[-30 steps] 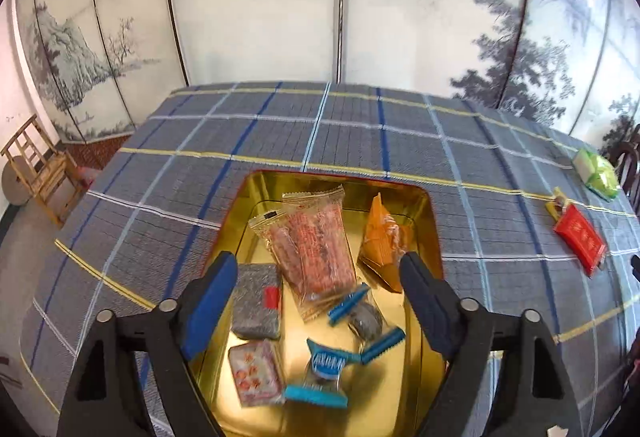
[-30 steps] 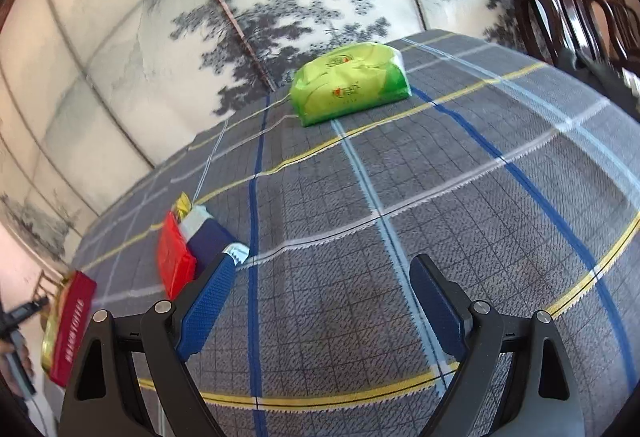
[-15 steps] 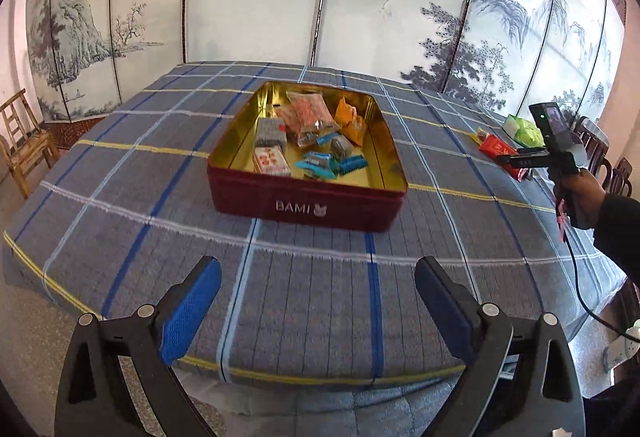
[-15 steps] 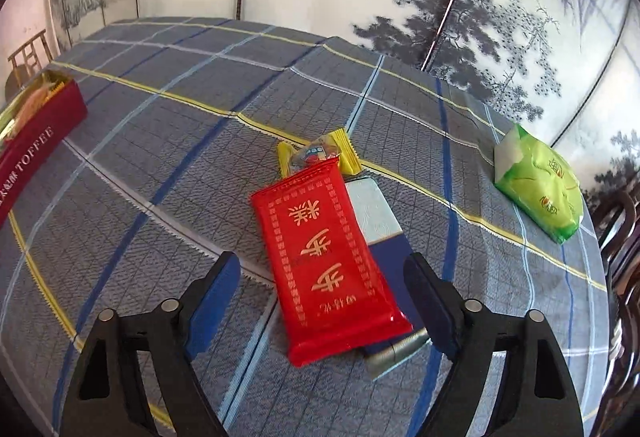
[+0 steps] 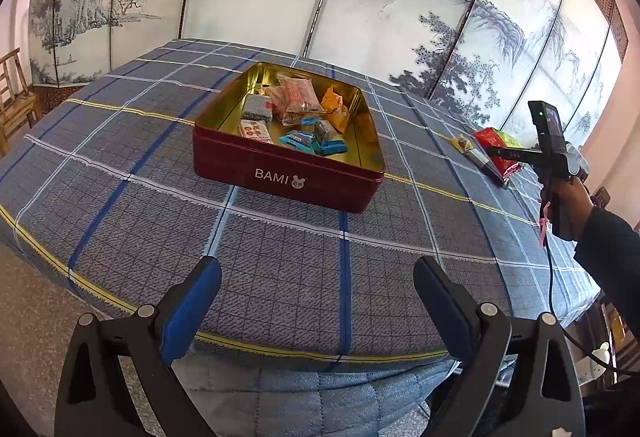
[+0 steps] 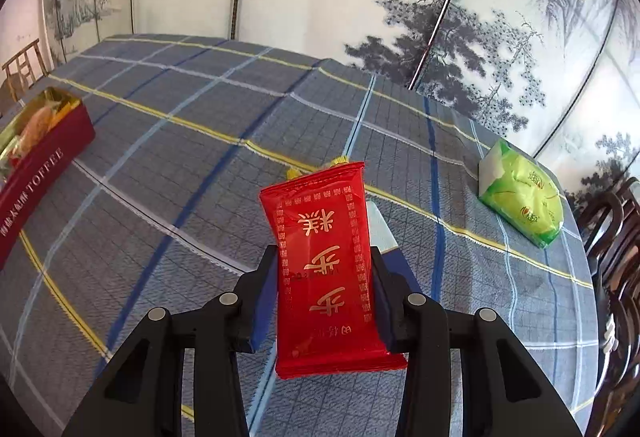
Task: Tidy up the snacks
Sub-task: 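Carry the red packet with the right tool over the tin and lower it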
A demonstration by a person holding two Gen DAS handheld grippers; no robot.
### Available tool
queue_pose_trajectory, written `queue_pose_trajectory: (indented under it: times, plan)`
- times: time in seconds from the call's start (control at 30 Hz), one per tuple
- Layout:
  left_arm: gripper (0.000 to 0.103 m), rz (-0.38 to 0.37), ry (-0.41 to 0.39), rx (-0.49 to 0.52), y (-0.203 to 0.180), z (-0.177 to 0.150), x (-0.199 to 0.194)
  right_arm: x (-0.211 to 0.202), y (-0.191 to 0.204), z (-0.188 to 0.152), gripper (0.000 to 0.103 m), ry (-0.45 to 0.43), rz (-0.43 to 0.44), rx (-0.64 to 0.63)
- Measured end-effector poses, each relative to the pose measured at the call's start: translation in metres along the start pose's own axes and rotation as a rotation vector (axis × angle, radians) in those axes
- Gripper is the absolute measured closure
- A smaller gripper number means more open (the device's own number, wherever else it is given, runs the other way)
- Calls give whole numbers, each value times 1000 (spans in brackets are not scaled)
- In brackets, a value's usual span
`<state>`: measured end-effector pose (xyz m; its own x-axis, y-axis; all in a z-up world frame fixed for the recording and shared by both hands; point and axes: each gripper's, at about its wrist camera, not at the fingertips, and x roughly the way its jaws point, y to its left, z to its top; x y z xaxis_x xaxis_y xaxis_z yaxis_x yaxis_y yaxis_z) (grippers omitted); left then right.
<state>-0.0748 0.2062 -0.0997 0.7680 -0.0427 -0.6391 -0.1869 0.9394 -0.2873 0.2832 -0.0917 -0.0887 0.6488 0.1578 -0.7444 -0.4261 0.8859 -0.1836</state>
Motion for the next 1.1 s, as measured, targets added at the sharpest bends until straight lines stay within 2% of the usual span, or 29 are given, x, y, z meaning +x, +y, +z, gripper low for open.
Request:
queue_pose_trajectory:
  times: [0.3,0.47,0.77,1.1]
  plan:
    - [8,-5,-42,8,-17,-16,-15,-44,13,34,60,-101,-85,97]
    - [8,3,-44,-1,-14,-20,-20,-56,30,52,60,-125,-98,119]
    - [8,19,-56,-48,3,-29,-30,-74,87,82,60,-157,-87,76]
    - [8,47,-88,-129,36,-38,-48,-83,168,106,60,-180,-32,-19]
